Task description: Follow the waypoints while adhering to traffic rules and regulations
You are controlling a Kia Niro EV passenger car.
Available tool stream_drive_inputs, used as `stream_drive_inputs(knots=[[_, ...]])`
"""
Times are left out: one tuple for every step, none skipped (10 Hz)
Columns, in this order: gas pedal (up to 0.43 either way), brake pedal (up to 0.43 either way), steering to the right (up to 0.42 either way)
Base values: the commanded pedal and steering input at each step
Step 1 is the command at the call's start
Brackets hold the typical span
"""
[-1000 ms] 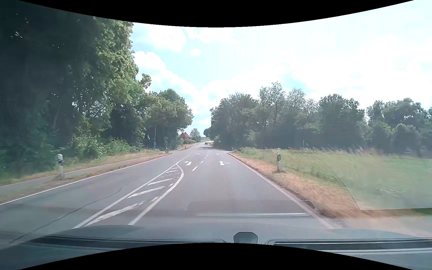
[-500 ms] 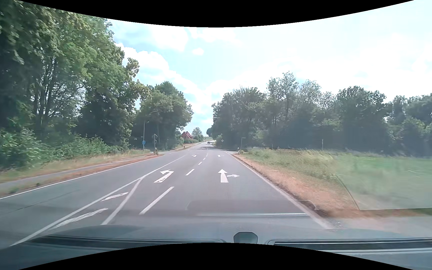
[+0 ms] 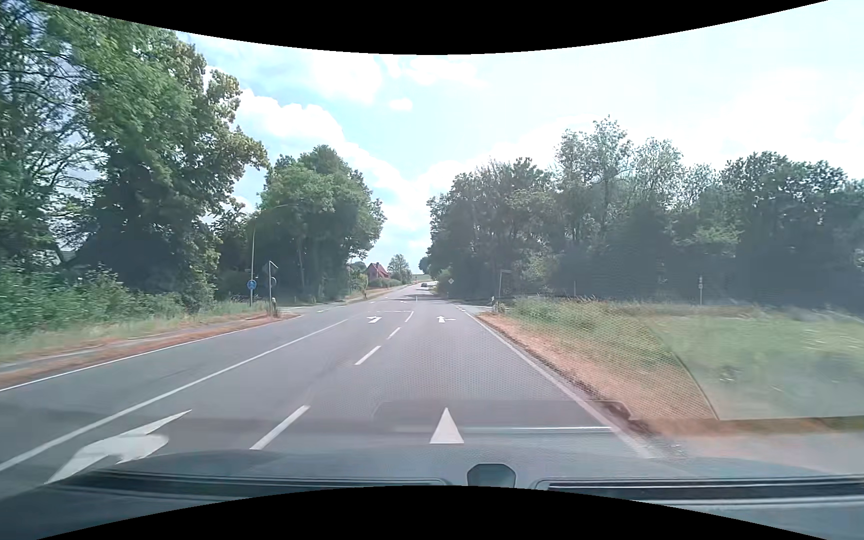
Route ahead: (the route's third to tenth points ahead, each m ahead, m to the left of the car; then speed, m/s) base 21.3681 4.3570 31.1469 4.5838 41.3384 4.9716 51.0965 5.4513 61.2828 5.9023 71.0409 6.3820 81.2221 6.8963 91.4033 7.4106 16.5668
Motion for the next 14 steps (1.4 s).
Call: stream_drive_inputs(knots=[[0.177, 0.0, -0.01], [0.177, 0.0, -0.01], [0.177, 0.0, -0.01], [0.177, 0.0, -0.01], [0.177, 0.0, -0.01], [0.177, 0.0, -0.01], [0.177, 0.0, -0.01], [0.177, 0.0, -0.01], [0.189, 0.0, -0.01], [0.189, 0.0, -0.01], [0.189, 0.0, -0.009], [0.189, 0.0, -0.008], [0.189, 0.0, -0.008], [0.189, 0.0, -0.008]])
